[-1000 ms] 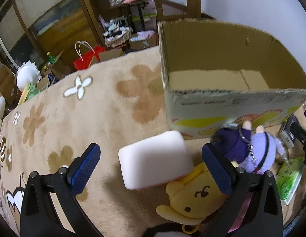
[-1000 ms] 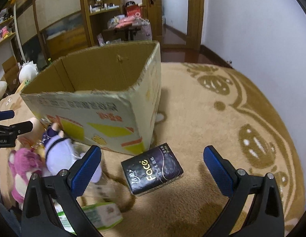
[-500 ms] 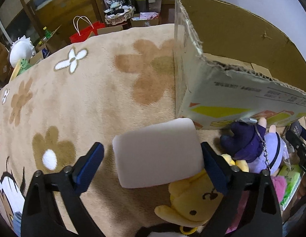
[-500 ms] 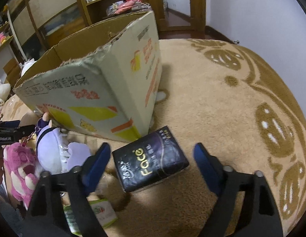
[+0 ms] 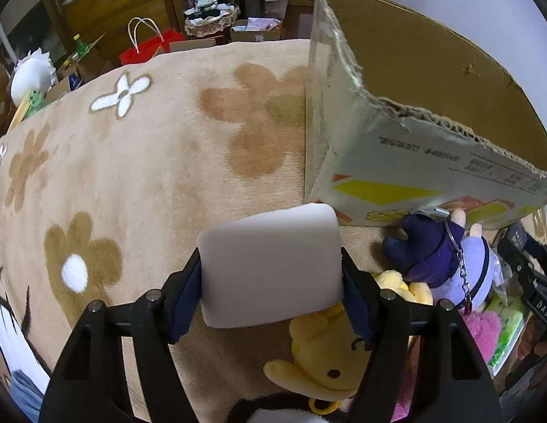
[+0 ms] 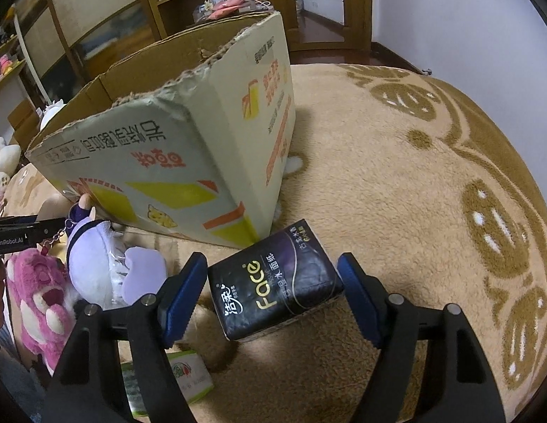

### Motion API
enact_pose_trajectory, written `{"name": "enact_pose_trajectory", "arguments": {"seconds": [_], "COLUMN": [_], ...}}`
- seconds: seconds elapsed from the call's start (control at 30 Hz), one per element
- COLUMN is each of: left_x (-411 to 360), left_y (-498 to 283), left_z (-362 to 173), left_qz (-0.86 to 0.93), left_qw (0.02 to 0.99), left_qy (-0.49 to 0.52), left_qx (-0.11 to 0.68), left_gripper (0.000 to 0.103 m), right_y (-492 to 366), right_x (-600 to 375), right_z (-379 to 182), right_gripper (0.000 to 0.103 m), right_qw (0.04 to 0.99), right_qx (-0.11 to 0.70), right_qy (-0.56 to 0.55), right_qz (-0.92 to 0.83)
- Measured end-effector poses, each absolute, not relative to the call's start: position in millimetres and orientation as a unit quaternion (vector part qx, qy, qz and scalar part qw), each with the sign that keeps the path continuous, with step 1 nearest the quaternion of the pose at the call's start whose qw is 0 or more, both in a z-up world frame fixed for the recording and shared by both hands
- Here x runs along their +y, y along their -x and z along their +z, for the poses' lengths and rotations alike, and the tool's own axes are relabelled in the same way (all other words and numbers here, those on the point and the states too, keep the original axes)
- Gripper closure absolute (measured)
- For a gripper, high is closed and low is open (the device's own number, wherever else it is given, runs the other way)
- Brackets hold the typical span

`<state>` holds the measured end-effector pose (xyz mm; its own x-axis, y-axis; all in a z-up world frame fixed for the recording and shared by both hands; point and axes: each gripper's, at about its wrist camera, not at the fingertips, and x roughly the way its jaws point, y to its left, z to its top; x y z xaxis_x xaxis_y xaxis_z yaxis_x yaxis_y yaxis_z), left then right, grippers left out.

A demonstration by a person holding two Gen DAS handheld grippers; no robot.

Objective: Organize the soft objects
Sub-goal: 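Grasp the white roll cake plush with left gripper while right grasps black tissue pack, then carry both items over the box and open both grippers to drop them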

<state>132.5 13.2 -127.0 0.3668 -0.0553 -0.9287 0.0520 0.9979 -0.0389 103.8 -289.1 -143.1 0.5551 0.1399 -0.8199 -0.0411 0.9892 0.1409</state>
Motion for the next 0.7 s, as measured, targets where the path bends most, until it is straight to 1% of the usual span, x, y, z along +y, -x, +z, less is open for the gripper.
{"name": "enact_pose_trajectory", "arguments": {"seconds": [0.53, 0.7], "left_x": [4.4, 2.1], "left_y": [-116.3, -112.0], "left_z": [-112.0, -103.8], "left_qz": [-0.023, -0.023], "left_qw": [0.843, 0.851], "left_qy": [-0.018, -0.023], "left_qx": [0.537, 0.524], "left_gripper": [0.035, 0.035], "right_y": [-97.9, -93.6], "right_x": [-284.2, -289.6], "right_z": [-136.6, -131.7], "right_gripper": [0.024, 0.024], "right_qw": [0.884, 0.886], "right_qx": [0.463, 0.458], "right_qy": [-0.041, -0.063], "right_qz": [0.044, 0.041]}}
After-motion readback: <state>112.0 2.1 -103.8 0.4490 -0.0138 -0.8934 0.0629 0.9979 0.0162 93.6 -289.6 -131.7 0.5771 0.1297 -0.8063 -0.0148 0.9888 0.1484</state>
